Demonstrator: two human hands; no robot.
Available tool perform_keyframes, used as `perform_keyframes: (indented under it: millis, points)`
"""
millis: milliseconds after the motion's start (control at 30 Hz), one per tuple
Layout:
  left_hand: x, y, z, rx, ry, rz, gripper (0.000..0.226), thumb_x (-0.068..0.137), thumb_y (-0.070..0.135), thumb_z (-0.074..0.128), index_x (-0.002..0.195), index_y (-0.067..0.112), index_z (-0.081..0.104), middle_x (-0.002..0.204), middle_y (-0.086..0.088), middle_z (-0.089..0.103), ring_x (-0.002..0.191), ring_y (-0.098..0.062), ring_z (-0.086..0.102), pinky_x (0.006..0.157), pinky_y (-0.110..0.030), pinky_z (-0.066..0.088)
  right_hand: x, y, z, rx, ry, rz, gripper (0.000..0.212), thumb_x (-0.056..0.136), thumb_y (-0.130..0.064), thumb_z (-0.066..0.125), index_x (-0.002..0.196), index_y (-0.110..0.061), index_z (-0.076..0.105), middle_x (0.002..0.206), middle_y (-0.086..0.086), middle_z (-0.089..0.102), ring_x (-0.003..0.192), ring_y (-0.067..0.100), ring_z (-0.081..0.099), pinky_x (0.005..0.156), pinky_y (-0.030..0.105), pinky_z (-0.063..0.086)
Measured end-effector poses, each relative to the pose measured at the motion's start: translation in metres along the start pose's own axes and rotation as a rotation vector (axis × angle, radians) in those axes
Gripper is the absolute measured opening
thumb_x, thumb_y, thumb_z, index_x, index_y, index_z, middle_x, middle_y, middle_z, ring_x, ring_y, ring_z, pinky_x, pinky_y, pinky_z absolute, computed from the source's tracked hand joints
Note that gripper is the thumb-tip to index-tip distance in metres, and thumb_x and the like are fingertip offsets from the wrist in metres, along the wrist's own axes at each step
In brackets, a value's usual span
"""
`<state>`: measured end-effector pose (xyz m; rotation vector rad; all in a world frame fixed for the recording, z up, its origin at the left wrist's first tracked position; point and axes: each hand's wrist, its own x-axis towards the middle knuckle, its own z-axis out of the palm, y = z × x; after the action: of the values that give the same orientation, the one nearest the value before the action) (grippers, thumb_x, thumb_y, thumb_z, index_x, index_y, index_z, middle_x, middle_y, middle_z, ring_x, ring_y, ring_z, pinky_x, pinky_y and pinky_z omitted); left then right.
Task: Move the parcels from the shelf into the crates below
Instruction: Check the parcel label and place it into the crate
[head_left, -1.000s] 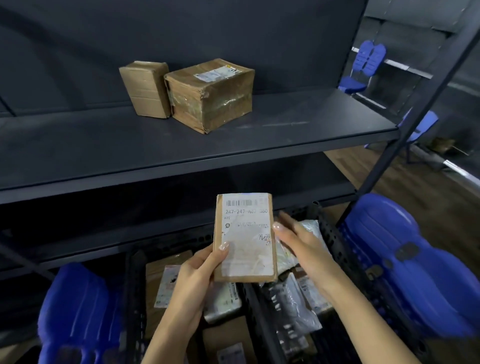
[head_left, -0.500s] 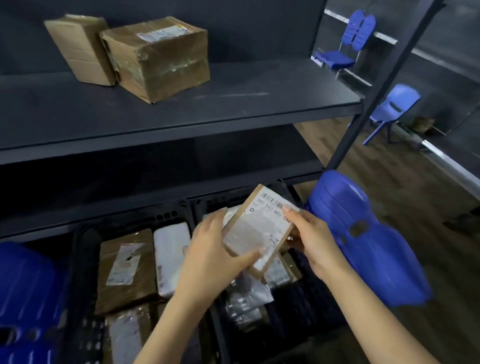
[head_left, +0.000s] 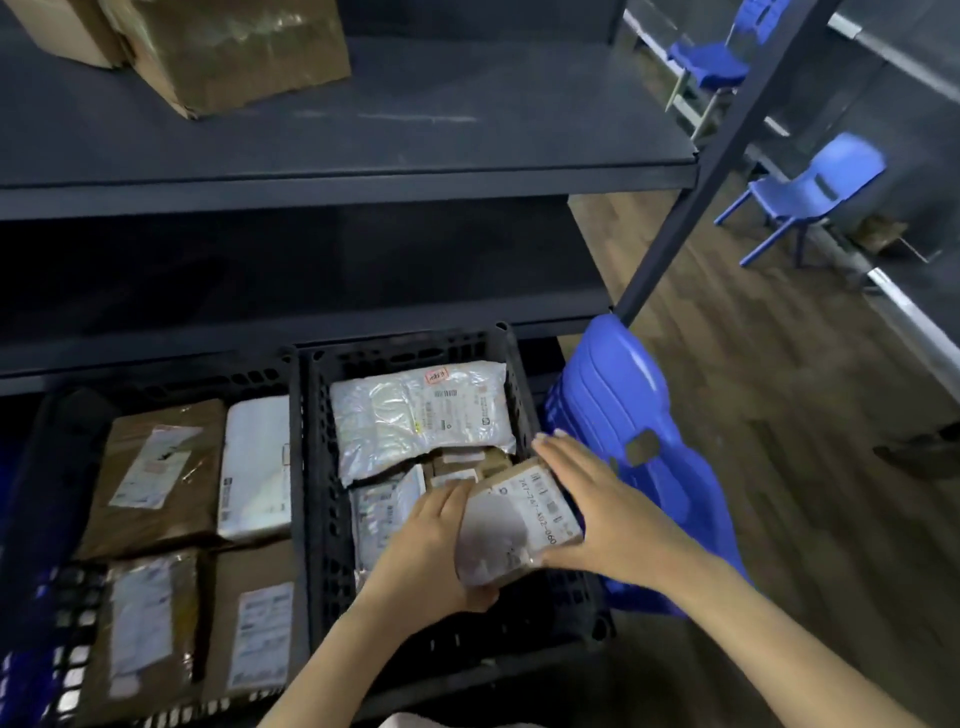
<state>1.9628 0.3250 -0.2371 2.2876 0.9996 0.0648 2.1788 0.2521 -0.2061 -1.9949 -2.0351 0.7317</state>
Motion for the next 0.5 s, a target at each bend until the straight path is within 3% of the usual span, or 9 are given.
perform_keyframes:
  millis: [67,133,233,300,500]
  points:
    - [-0.001,-0.005,0.011,0.002,-0.037,0.0,0.118,0.055,0.053,0.081,0.149,0.016,0.02,0.15,0.004,0.028,0.138,-0.013,0.026,0.109,-0.024,0.029,0.005,0.006,0.008,-0.189,-0.154,-0.133,0.118,0.065,-0.073,0.062,0.151,-0.03,-0.006,0.149,-0.029,-0.021,0.133,-0.014,-0.029,0.108,0.014,-0.005]
    - [-0.001,-0.011,0.019,0.003,-0.055,-0.002,0.119,0.054,0.052,0.083,0.149,0.017,0.019,0.151,0.005,0.028,0.139,-0.013,0.024,0.11,-0.024,0.028,0.009,0.01,0.018,-0.27,-0.232,-0.184,0.116,0.07,-0.064,0.068,0.152,-0.023,-0.003,0.156,-0.018,-0.012,0.139,-0.005,-0.023,0.105,0.015,-0.011]
    - [-0.004,-0.02,0.027,0.015,-0.09,-0.016,0.12,0.056,0.052,0.082,0.15,0.017,0.015,0.151,0.007,0.023,0.14,-0.011,0.019,0.11,-0.023,0.026,0.017,0.01,0.033,-0.285,-0.253,-0.187,0.111,0.073,-0.051,0.073,0.152,-0.019,0.002,0.159,-0.006,0.003,0.145,0.009,0.003,0.111,0.023,0.013]
    - [-0.006,-0.026,0.034,0.042,-0.1,-0.04,0.12,0.058,0.054,0.08,0.15,0.018,0.012,0.152,0.008,0.021,0.14,-0.011,0.017,0.108,-0.027,0.034,0.02,0.011,0.044,-0.267,-0.249,-0.177,0.11,0.072,-0.046,0.075,0.152,-0.017,0.005,0.156,-0.005,0.009,0.143,0.012,0.012,0.108,0.026,0.031]
    - [-0.007,-0.031,0.072,0.231,-0.178,-0.097,0.115,0.065,0.052,0.076,0.151,0.014,0.01,0.15,0.004,0.018,0.14,-0.016,0.017,0.106,-0.029,0.041,0.021,0.02,0.088,-0.233,-0.328,-0.089,0.109,0.067,-0.034,0.08,0.15,-0.015,0.011,0.153,-0.003,0.014,0.14,0.017,0.019,0.103,0.034,0.042]
